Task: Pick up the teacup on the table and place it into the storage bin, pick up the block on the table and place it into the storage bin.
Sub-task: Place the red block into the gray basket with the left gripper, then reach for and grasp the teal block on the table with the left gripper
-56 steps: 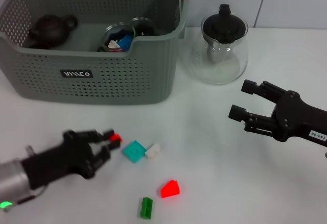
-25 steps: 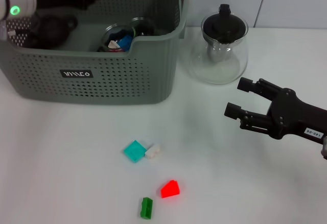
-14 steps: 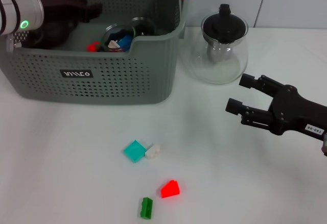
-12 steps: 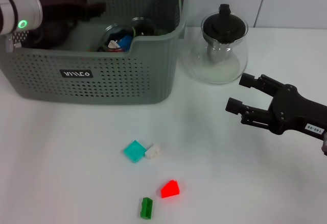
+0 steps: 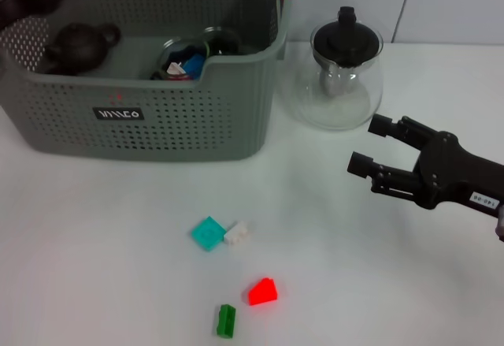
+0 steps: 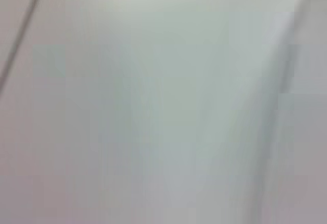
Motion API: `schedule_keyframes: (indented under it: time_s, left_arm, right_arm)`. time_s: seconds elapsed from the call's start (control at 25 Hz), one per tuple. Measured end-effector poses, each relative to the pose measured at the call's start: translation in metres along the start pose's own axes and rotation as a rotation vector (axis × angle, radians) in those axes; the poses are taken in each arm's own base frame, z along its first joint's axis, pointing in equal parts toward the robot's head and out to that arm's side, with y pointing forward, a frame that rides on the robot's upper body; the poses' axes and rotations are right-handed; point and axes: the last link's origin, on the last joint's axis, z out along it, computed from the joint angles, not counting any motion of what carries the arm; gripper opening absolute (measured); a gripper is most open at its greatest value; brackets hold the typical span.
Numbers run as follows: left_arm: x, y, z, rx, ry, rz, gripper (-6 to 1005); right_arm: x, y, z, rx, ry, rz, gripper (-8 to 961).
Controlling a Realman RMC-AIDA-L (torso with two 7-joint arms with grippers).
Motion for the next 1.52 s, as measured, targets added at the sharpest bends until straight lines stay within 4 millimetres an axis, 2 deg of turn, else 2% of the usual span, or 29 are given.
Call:
schedule_keyframes:
  time_s: [0.12,0.16,0.2,0.28,0.36,0.48,0.64,0.8,1.0,1.2,1.52]
  left_arm:
    - [-0.016,0.017,-0.030,-0.058,0.018,0.078,656]
    - [-0.033,0.026,-0.044,-0.066,-0.022,0.117,658]
    - [-0.039,0.029,-0.049,-0.065,-0.038,0.127,660]
    - [-0.065,0.041,-0.067,-0.051,-0.113,0.165,660]
    - [-0.086,0.049,-0.078,-0.051,-0.193,0.194,661]
    - [-0.115,0.057,-0.086,-0.075,-0.296,0.191,661]
    - [-0.146,0.060,-0.081,-0.098,-0.408,0.159,662]
    - [-0.174,0.062,-0.063,-0.107,-0.466,0.154,661]
    - [-0.199,0.063,-0.053,-0.078,-0.510,0.231,661]
    - [-0.211,0.061,-0.051,-0.050,-0.550,0.265,662]
    - [-0.215,0.062,-0.045,-0.041,-0.543,0.289,661]
  right_arm:
    - [0.001,0.000,-0.001,0.002,0.000,0.003,944]
    - [0.001,0.000,-0.001,0.003,0.001,0.004,944]
    - [0.002,0.001,-0.002,0.005,0.001,0.005,944]
    - [0.002,0.001,-0.002,0.006,0.001,0.006,944]
    - [0.002,0.000,-0.003,0.008,0.001,0.007,944]
    - [0.001,0.000,-0.002,0.006,0.001,0.009,944]
    - [0.000,0.000,-0.001,0.002,0.002,0.007,944]
    - [0.002,0.001,-0.001,0.004,0.002,0.015,944]
    - [0.004,0.002,-0.002,0.004,-0.002,0.026,944]
    - [0.005,0.002,-0.003,0.005,-0.002,0.028,945]
    - [0.004,0.002,-0.003,0.005,-0.003,0.028,945]
